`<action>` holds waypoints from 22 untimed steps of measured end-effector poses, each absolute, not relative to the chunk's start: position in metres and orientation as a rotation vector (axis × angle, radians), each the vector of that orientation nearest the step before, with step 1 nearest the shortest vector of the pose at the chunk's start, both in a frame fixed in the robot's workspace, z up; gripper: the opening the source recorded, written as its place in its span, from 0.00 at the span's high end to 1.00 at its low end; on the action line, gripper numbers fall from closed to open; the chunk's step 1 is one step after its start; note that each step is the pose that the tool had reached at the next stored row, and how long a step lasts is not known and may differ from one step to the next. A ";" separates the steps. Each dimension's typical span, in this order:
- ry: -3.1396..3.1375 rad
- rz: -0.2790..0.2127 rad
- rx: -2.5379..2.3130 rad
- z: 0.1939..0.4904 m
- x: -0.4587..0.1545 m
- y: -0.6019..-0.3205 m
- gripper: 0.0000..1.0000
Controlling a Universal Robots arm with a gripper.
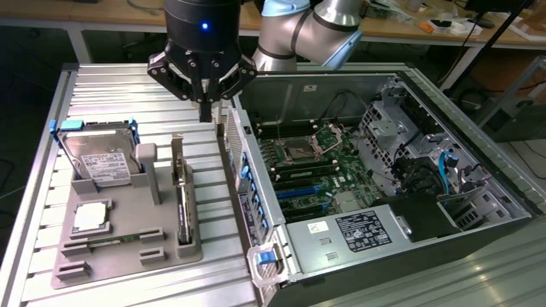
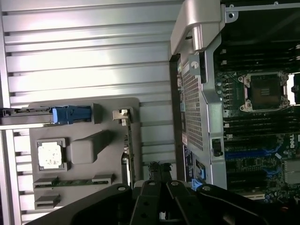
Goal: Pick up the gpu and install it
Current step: 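Reach for the gpu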
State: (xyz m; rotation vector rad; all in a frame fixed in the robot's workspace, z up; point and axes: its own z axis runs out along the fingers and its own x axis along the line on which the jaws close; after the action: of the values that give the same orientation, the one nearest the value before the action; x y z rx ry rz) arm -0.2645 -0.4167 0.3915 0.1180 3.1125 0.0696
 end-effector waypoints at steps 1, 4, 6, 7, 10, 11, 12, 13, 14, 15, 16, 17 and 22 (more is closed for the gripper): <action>3.112 0.070 0.118 0.392 -0.265 -0.417 0.89; 3.112 0.070 0.118 0.391 -0.268 -0.417 0.89; 3.112 0.070 0.118 0.391 -0.270 -0.417 0.89; 3.113 0.070 0.118 0.391 -0.271 -0.418 0.89; 3.112 0.070 0.118 0.391 -0.274 -0.418 0.89; 3.112 0.070 0.118 0.391 -0.274 -0.418 0.89; 3.113 0.070 0.118 0.391 -0.275 -0.418 0.89; 3.113 0.070 0.118 0.391 -0.276 -0.419 0.89; 3.112 0.070 0.118 0.391 -0.277 -0.419 0.89; 3.113 0.069 0.118 0.391 -0.278 -0.419 0.89; 3.113 0.070 0.118 0.391 -0.279 -0.419 0.89; 3.112 0.070 0.118 0.391 -0.279 -0.419 0.89; 3.113 0.070 0.118 0.391 -0.283 -0.420 0.89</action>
State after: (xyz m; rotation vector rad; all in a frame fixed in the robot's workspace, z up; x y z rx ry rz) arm -0.2834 -0.4198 0.3913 0.1179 3.1125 0.0695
